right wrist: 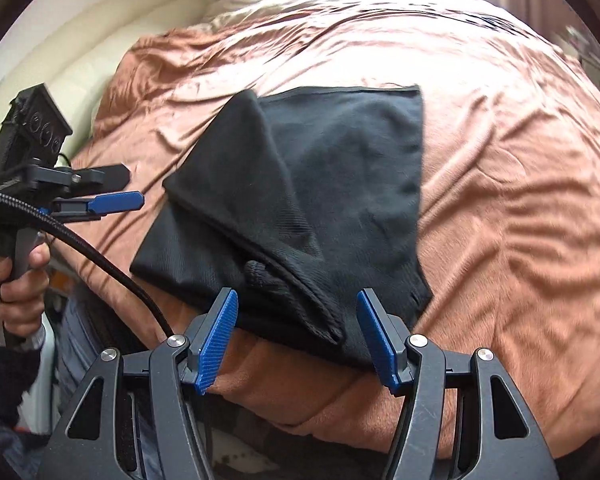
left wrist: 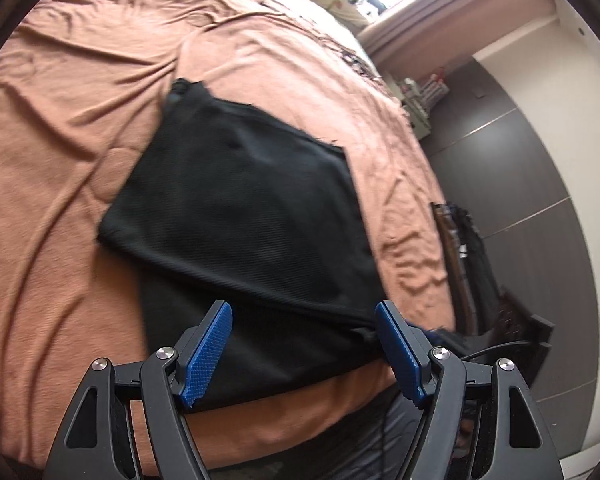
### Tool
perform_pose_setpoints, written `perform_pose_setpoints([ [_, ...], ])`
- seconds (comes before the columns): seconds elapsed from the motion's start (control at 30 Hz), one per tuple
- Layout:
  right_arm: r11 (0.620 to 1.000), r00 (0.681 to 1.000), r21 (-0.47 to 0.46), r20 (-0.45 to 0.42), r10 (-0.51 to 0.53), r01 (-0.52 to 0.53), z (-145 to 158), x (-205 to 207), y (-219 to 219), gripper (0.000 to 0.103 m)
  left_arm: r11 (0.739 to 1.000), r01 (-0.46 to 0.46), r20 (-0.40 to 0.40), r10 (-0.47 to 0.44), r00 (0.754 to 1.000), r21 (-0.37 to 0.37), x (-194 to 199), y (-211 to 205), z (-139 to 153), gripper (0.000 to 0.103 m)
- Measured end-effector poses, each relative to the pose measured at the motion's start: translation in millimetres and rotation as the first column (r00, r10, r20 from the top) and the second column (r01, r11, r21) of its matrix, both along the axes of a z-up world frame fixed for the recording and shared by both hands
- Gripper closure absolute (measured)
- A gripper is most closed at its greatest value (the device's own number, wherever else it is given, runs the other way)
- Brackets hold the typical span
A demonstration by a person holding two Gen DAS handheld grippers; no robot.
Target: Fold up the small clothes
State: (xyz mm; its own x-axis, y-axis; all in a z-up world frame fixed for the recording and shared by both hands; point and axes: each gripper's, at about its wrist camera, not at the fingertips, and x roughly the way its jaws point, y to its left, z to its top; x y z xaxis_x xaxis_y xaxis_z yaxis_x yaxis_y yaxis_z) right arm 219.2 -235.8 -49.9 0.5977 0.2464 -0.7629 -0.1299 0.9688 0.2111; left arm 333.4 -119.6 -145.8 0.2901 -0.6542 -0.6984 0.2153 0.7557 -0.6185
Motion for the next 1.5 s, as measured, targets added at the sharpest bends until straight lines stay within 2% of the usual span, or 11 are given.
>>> perform_pose_setpoints([
  [0.3,0.985,0.996,-0.153,-0.05,0.078,-0.085,-7,29,31,0.044,0.994,-0.048,-0.059,0.054,0.997,0.094,-4,25,-38,0.028],
  [0.37,0.984,0.996,-0.159,-0.047,0.079,-0.086,-7,33,31,0.059,0.993,-0.046,-0.073,0.054,0.996,0.112,-5,26,-44,0.028],
  [0.43,0.987,0.996,-0.14,-0.047,0.076,-0.082,-6,37,29,0.067,0.992,-0.04,-0.084,0.051,0.995,0.123,-7,26,-50,0.031],
  [0.53,0.989,0.996,-0.13,-0.049,0.068,-0.074,-8,43,24,0.093,0.99,-0.037,-0.088,0.049,0.995,0.135,-8,26,-55,0.033],
  [0.57,0.992,0.997,-0.111,-0.053,0.062,-0.067,-8,45,21,0.095,0.99,-0.038,-0.086,0.05,0.995,0.136,-8,26,-55,0.034],
  [0.9,0.996,0.997,0.075,-0.061,-0.053,0.057,-5,36,-25,0.098,0.98,-0.04,-0.076,0.056,0.996,0.195,-12,29,-54,0.054],
  [1.23,0.991,0.992,0.06,-0.055,-0.117,0.12,-15,18,-35,0.098,0.981,-0.043,-0.069,0.057,0.996,0.188,-13,30,-53,0.054],
  [1.33,0.988,0.988,0.051,-0.065,-0.142,0.146,-13,18,-35,0.095,0.982,-0.043,-0.055,0.054,0.997,0.182,-13,32,-51,0.054],
  [1.4,0.989,0.987,0.014,-0.059,-0.149,0.15,-8,18,-30,0.086,0.986,-0.047,-0.052,0.056,0.997,0.162,-13,35,-51,0.054],
  [1.47,0.988,0.988,-0.032,-0.044,-0.15,0.149,-1,16,-22,0.044,0.99,-0.052,-0.047,0.058,0.997,0.133,-12,39,-51,0.054],
  [1.5,0.988,0.989,-0.048,-0.028,-0.146,0.145,3,16,-18,0.037,0.991,-0.055,-0.045,0.061,0.997,0.119,-12,41,-51,0.054],
])
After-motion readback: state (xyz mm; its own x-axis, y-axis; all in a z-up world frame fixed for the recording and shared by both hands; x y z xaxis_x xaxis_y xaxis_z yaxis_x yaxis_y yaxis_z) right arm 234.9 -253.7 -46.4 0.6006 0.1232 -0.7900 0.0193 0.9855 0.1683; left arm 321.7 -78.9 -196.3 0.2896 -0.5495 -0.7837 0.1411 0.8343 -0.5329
